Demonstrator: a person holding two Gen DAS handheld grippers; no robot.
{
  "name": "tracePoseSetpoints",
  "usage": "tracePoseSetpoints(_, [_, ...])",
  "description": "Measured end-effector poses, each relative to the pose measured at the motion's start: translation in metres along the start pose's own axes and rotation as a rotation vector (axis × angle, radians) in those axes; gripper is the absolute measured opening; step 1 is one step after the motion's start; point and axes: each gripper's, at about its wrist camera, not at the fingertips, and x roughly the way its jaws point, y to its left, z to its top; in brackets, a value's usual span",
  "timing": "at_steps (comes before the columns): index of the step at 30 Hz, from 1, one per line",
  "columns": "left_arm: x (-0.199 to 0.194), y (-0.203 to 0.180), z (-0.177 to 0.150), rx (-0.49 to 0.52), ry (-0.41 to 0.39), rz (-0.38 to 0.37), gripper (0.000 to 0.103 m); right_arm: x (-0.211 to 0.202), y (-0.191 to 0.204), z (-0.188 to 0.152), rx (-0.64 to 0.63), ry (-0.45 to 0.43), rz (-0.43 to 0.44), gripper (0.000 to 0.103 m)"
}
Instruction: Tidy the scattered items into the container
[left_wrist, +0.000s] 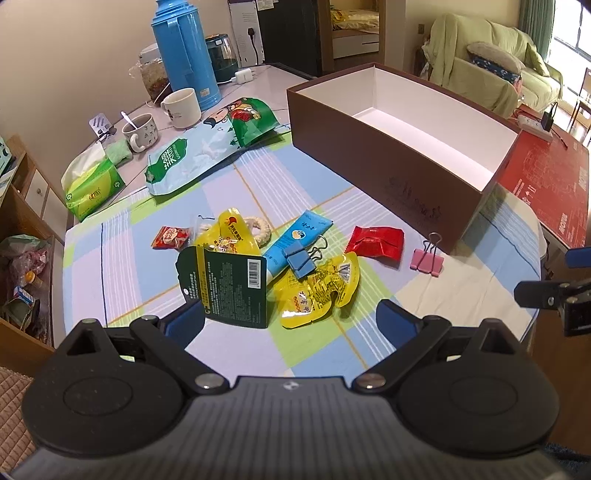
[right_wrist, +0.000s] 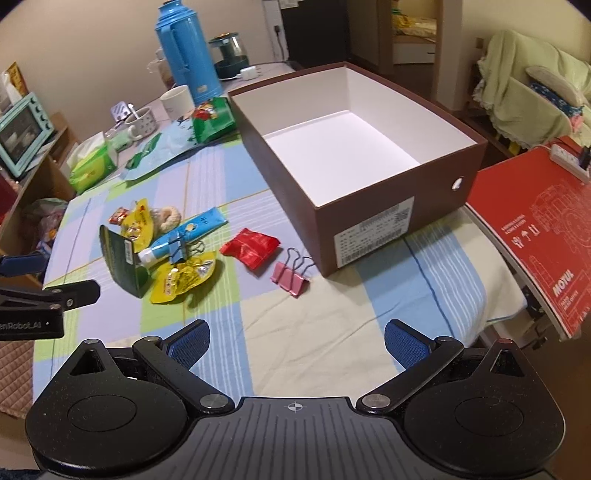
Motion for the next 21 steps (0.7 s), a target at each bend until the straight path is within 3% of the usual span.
tracePoseSetpoints(21, [-0.008, 0.01, -0.004, -0.029, -0.019, 0.002, 0.098, -0.007, 0.005, -0.005, -0.002, 0.01, -0.039, 0.103])
